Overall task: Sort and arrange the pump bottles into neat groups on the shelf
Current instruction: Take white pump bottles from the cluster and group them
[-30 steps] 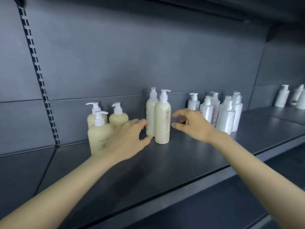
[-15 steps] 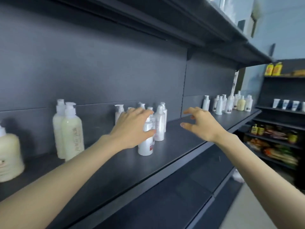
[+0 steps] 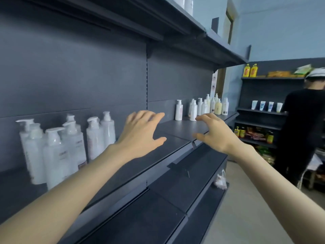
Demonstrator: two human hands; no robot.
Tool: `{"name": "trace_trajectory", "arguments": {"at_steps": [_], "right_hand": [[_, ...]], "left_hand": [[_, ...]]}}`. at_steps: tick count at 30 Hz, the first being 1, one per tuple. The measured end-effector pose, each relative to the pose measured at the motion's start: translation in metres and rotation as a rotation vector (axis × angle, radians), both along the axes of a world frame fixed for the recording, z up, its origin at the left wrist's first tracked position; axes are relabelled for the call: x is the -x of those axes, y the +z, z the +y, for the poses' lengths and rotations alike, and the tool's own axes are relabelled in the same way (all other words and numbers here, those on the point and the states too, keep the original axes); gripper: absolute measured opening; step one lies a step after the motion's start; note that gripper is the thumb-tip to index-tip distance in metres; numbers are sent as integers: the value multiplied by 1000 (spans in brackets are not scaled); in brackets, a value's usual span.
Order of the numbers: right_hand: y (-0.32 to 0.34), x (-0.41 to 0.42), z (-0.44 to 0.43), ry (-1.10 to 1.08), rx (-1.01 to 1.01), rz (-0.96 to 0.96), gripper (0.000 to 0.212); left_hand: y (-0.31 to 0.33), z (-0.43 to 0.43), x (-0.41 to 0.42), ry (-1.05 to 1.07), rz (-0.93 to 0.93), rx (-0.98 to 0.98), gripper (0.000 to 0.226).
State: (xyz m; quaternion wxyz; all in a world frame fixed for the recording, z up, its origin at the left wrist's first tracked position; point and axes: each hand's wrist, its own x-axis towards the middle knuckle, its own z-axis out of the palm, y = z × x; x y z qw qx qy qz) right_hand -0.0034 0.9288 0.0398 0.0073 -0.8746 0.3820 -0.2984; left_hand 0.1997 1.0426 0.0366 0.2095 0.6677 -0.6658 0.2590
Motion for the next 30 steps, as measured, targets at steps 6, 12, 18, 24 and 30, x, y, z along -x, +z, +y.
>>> {"name": "trace_trajectory", "arguments": {"at_steps": [6,12,18,24,30], "right_hand": [[-2,18,-92,-48,21,11,53],[6,22,-200,-105,32,35,52],[14,40,-304,-156,65,31,53],[5,69,-407,-201,41,1,52],[-11,78,-520,-102,10,24,53]], "left_hand": [[0,-101,16,-7,0,-3,68],[1,-224,24,-62,48,10,69],[4,-341,36,-127,68,23,66],[-7,-449,54,-152,75,21,65],[-31,-553,77,-70,68,-24,65]]}}
